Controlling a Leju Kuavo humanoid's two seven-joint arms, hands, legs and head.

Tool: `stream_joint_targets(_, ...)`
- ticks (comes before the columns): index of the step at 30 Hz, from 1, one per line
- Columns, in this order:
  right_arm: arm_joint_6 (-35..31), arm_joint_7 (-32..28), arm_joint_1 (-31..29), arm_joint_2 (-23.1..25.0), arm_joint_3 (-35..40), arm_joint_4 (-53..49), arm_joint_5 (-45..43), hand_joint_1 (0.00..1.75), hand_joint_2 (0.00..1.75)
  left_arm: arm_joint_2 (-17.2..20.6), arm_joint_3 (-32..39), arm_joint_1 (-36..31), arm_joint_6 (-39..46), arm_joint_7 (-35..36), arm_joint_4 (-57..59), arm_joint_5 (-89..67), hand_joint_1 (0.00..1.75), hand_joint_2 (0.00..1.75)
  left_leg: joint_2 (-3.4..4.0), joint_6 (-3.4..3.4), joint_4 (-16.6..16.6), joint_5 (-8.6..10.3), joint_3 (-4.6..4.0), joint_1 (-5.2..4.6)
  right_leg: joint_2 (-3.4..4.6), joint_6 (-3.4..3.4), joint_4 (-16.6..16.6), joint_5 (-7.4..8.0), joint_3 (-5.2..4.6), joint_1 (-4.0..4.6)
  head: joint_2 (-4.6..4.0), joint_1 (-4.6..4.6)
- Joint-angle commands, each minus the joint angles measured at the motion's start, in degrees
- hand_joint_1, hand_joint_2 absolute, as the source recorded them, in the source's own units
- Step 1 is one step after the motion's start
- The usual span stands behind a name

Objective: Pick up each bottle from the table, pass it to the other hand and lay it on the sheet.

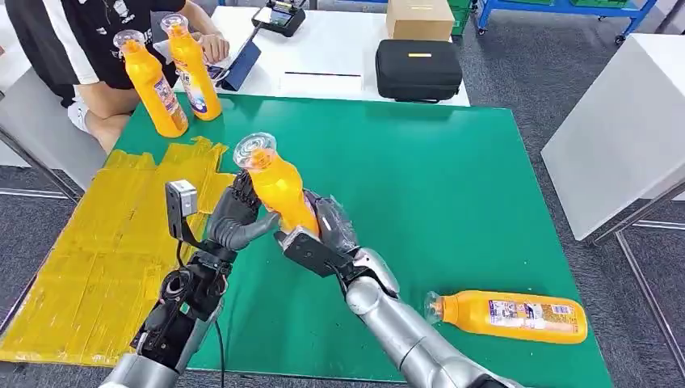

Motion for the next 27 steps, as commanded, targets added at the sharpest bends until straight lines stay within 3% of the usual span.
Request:
stream_joint_targets(1, 0.3, -0.9, 1.2, 1.5, 9.1, 5.0, 3.3, 1.75, 1.75, -1.1, -0.5, -7.3, 1.0, 0.3, 6.1, -0.5, 0.00, 1.75, -0.10, -0.11, 0.0, -0.11, 0.19, 0.09, -0.19, -0.11, 0.0, -0.15, 0.25, 0.10, 0.00, 0.02)
stream_joint_targets(18, -0.4, -1.1, 0.7, 1.8, 9.3, 6.6, 3.6, 1.75, 1.75, -1.2, -0.3, -8.1, 0.7, -0.1, 7.6, -0.4, 0.00, 1.75, -0.11, -0.09, 0.0, -0.09, 0.11, 0.08, -0.17, -0.09, 0.0, -0.11, 0.17, 0.10, 0.00, 0.00)
stream_joint_targets(22, -6.6, -0.3, 0.2, 1.2, 7.7, 5.9, 3.9, 1.75, 1.75, -1.1, -0.1, -7.9, 0.9, -0.5, 7.8, -0.5, 0.00, 1.75, -0.13, -0.11, 0.1, -0.12, 0.18, 0.07, -0.22, -0.11, 0.0, -0.17, 0.22, 0.09, 0.00, 0.00)
stream_joint_targets(24, -15.3, 3.4, -1.2, 0.2, 6.7, 5.6, 6.6, 1.75, 1.75, -1.0, 0.2, -7.7, 1.4, -0.6, 7.7, -0.5, 0.00, 1.75, -0.11, -0.09, 0.0, -0.09, 0.12, 0.07, -0.19, -0.09, 0.0, -0.12, 0.17, 0.09, 0.00, 0.02)
stream_joint_targets(27, -19.1, 4.1, -2.6, -1.7, 1.9, 4.1, 5.6, 1.75, 1.75, -1.0, 0.5, -7.1, 1.2, -0.6, 7.1, -1.0, 0.00, 1.75, -0.12, -0.06, 0.0, -0.06, 0.10, 0.03, -0.19, -0.06, 0.0, -0.11, 0.14, 0.04, 0.00, 0.02)
